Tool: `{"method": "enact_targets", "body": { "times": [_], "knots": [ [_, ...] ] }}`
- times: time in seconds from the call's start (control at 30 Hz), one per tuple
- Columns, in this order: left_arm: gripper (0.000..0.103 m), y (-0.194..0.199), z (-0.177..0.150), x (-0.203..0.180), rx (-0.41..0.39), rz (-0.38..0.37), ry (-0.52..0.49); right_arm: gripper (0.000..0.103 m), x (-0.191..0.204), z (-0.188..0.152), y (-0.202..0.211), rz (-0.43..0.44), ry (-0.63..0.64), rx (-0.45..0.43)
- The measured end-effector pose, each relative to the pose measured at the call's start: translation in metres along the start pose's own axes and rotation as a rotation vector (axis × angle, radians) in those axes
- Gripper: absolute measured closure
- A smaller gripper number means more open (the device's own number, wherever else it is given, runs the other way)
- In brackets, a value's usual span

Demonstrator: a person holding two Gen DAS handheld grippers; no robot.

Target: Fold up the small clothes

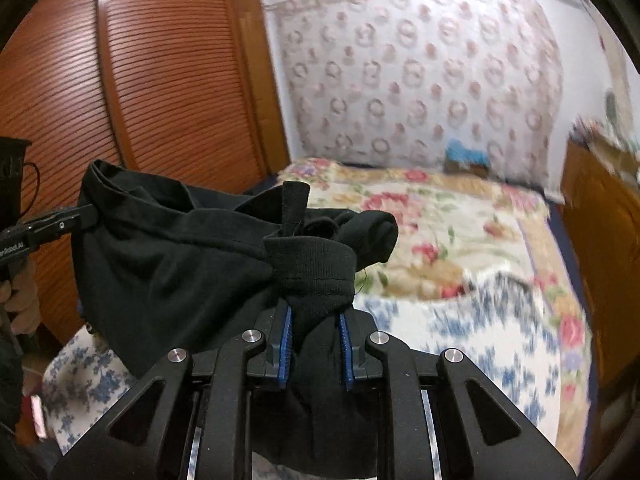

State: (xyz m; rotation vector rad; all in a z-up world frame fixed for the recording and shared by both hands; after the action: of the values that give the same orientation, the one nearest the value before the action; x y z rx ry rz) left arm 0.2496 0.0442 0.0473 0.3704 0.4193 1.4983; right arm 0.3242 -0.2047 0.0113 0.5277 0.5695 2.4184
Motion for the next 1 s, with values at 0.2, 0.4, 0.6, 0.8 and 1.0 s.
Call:
{"method": "enact_targets", "body": {
  "times": [0.2,0.4,0.6,0.8,1.0],
  "knots": [
    [0.092,0.029,-0.001,0.051,-0.060,0.053,0.077,0.086,0.041,0.048,-0.025,0.030,0.131,0.006],
    [0.092,0.046,-0.016,0.105,-0.087,0.125,0.146,0.086,0.093,0.104,-0.060,0.071,0.293,0.018],
    [0.092,0.053,-0.056,0.155,-0.065,0.211,0.247,0.086,0.146,0.132,-0.134,0.163,0.410,0.113],
    [0.092,0.037,-0.101,0.194,0.015,0.281,0.332,0.086,0.194,0.126,-0.230,0.212,0.520,0.221],
    [0.091,0.019,-0.130,0.207,0.082,0.300,0.360,0.069,0.190,0.122,-0.285,0.170,0.453,0.278]
  ]
}}
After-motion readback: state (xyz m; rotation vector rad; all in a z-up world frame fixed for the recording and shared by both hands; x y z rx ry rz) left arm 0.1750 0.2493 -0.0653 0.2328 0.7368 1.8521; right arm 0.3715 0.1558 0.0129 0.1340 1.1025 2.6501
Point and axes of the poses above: each gripper's, at about its wrist camera, not at the fingertips, and y roughly against the way its jaws point, x to its left, z to its top, the point moved 8 cm from there along -y, roughly the way its jaws point, and after that the axes turned 15 degrees about z, right-handed, at the moved point
